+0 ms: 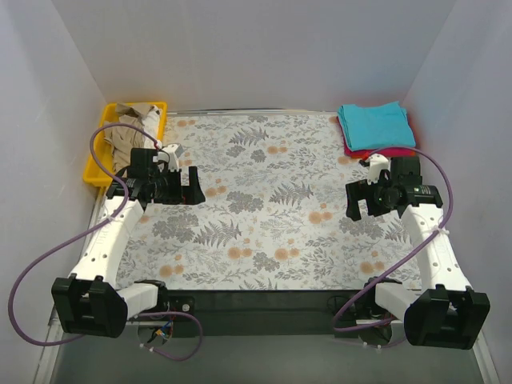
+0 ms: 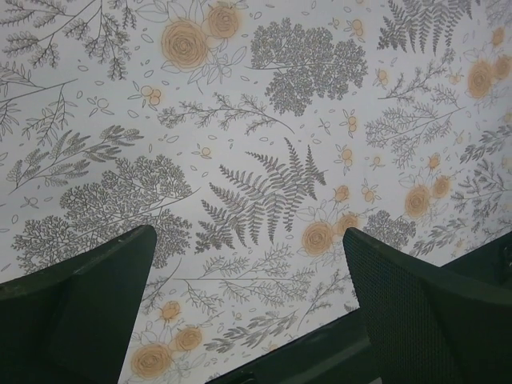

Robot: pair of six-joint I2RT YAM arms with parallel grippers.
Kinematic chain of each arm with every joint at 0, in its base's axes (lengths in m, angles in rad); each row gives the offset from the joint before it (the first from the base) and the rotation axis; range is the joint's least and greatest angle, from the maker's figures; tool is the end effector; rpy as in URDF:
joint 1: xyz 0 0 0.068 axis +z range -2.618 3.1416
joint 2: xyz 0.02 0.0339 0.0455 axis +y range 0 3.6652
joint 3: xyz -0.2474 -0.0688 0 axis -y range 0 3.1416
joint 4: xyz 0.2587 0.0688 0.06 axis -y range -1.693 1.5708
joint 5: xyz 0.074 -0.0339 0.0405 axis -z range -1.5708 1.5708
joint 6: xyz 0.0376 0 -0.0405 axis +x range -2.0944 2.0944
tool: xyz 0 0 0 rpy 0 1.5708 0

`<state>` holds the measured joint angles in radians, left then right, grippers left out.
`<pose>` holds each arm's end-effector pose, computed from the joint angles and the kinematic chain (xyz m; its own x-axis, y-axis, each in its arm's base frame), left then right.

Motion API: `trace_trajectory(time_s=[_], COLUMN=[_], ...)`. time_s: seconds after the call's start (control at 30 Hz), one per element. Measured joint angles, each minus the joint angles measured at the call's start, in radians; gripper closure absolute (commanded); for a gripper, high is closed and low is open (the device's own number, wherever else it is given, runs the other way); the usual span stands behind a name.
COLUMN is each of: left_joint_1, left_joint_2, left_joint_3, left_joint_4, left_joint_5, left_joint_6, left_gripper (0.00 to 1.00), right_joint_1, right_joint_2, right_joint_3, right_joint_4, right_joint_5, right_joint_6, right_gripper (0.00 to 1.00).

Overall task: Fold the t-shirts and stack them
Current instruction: Grab the tshirt from the pile

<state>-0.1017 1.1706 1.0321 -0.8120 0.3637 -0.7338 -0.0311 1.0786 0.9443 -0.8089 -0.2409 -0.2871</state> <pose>0.2489 -0.0388 0.2763 -0.8025 -0.5472 -0.2378 -0.3189 0.7302 -0.6042 0.2326 0.0017 0.2669 -0.7448 -0.2520 -0.6178 -0.3344 0.9422 0.0189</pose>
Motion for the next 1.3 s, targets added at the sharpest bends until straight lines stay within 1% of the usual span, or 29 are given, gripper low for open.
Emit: trace_trajectory(time_s=[0.07, 0.13, 0.3, 0.47, 0.53, 0.63, 0.7, 0.73, 0.83, 0.9, 1.03, 1.17, 1.3], left_joint_1=[0.0, 0.0, 0.0, 0.022, 0.064, 0.171, 0.235, 0.27, 0.352, 0.393, 0.45, 0.459, 0.458], left_joint_2=[0.002, 0.029, 0.167, 0.284, 0.34, 0.452, 0.533, 0.578, 0.713, 0.8, 0.952, 1.051, 1.112], left_joint_3=[0.005, 0.047, 0.23, 0.443, 0.53, 0.665, 0.742, 0.78, 0.87, 0.915, 0.98, 0.98, 0.98], left_joint_4=[0.013, -0.005, -0.009, -0.01, 0.008, 0.055, 0.077, 0.091, 0.121, 0.133, 0.153, 0.161, 0.175], left_joint_5=[0.003, 0.012, 0.017, -0.03, -0.037, -0.045, -0.057, -0.064, -0.072, -0.076, -0.101, -0.145, -0.187], left_joint_6=[-0.004, -0.006, -0.007, -0.006, -0.007, -0.012, -0.018, -0.023, -0.044, -0.052, -0.052, -0.051, -0.051], left_gripper=[0.02, 0.02, 0.02, 0.02, 0.03, 0.06, 0.1, 0.16, 0.22, 0.26, 0.27, 0.26, 0.3], right_joint_1=[0.0, 0.0, 0.0, 0.0, 0.0, 0.0, 0.0, 0.0, 0.0, 0.0, 0.0, 0.0, 0.0], right_joint_2=[-0.003, -0.003, 0.008, 0.046, 0.064, 0.078, 0.08, 0.08, 0.084, 0.089, 0.107, 0.139, 0.161], right_joint_3=[0.0, 0.0, 0.0, 0.01, 0.015, 0.016, 0.016, 0.016, 0.016, 0.014, 0.007, 0.007, 0.007], right_joint_4=[0.004, 0.005, 0.005, 0.006, 0.009, 0.019, 0.026, 0.028, 0.035, 0.043, 0.055, 0.057, 0.058], right_joint_5=[0.004, 0.007, 0.011, 0.01, 0.01, 0.005, 0.002, 0.002, 0.002, -0.002, -0.007, -0.01, -0.01], right_joint_6=[0.0, 0.0, 0.0, 0.0, 0.0, 0.0, 0.001, 0.002, 0.005, 0.008, 0.01, 0.015, 0.019], right_gripper=[0.02, 0.02, 0.02, 0.02, 0.02, 0.02, 0.02, 0.02, 0.02, 0.02, 0.02, 0.02, 0.02])
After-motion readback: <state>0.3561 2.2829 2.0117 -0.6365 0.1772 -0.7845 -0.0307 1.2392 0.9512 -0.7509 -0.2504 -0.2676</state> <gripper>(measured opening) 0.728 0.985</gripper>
